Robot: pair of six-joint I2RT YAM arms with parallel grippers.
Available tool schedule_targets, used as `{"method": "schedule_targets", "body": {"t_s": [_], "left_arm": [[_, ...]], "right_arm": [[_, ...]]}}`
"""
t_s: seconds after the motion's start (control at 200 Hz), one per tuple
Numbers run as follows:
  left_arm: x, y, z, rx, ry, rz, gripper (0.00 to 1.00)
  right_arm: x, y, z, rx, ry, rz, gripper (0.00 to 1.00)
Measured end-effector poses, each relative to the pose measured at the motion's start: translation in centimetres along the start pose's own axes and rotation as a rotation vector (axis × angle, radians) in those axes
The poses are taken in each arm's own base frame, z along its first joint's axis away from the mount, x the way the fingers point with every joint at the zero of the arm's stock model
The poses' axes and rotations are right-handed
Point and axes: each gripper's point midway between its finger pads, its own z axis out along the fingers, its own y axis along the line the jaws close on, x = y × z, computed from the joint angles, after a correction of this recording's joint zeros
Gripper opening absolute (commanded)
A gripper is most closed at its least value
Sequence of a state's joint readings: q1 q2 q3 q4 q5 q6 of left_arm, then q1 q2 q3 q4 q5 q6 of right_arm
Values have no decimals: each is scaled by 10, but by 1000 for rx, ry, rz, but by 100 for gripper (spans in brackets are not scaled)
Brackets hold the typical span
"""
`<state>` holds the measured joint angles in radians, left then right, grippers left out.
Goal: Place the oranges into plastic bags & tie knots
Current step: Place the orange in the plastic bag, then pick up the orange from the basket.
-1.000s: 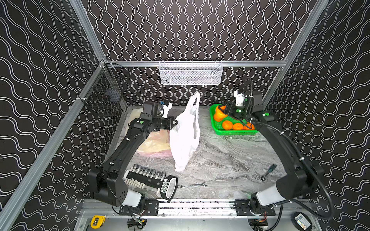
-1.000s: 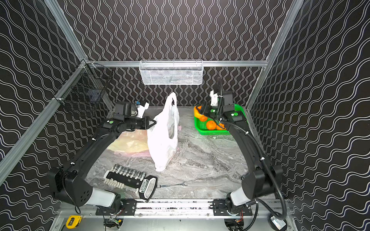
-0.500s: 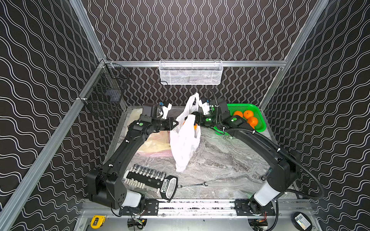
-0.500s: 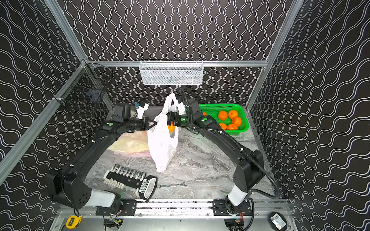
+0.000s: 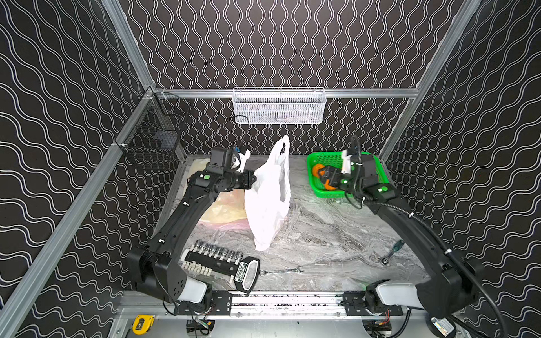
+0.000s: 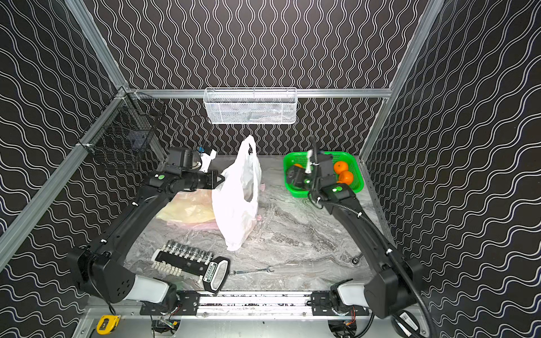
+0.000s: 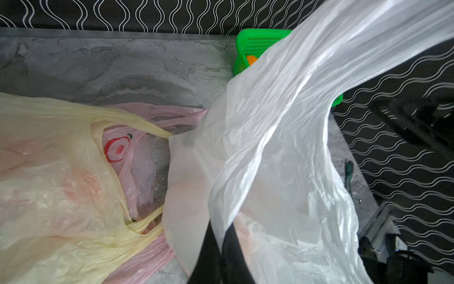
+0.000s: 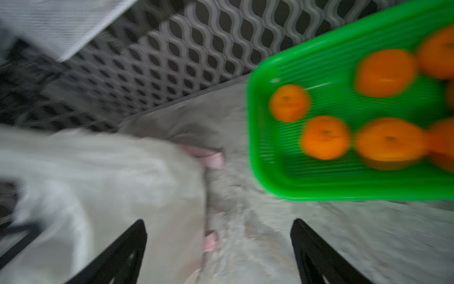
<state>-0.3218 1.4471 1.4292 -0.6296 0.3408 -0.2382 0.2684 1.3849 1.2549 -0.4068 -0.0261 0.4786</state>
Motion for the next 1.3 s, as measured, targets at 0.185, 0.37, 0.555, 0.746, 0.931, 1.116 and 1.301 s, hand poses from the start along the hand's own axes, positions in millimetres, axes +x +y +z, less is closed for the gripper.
{"method": "schedule_targets", "body": {"t_s": [0.185,0.37,0.555,0.746,0.931,1.116,1.301], "left_arm": [[13,-5,4,-54,42,73,0],[13,-2,7,-86,51,86,0],[15,-7,9,-106,68,103,0],[18,-3,9,-147,77,112,0],[21,-2,12,-160,92,118,0],[21,-1,12,-165,98,117,0],[24,-1,14,-163,109,114,0]], "right_arm": [[-4,-78,65,199,138,61,93],[-1,-105,124,254,243,61,96],[2,-114,170,269,312,31,96],[10,-123,190,304,368,6,95],[26,-120,201,320,430,-18,91],[42,-124,204,343,481,-28,83],[47,-129,201,369,495,-31,70]]}}
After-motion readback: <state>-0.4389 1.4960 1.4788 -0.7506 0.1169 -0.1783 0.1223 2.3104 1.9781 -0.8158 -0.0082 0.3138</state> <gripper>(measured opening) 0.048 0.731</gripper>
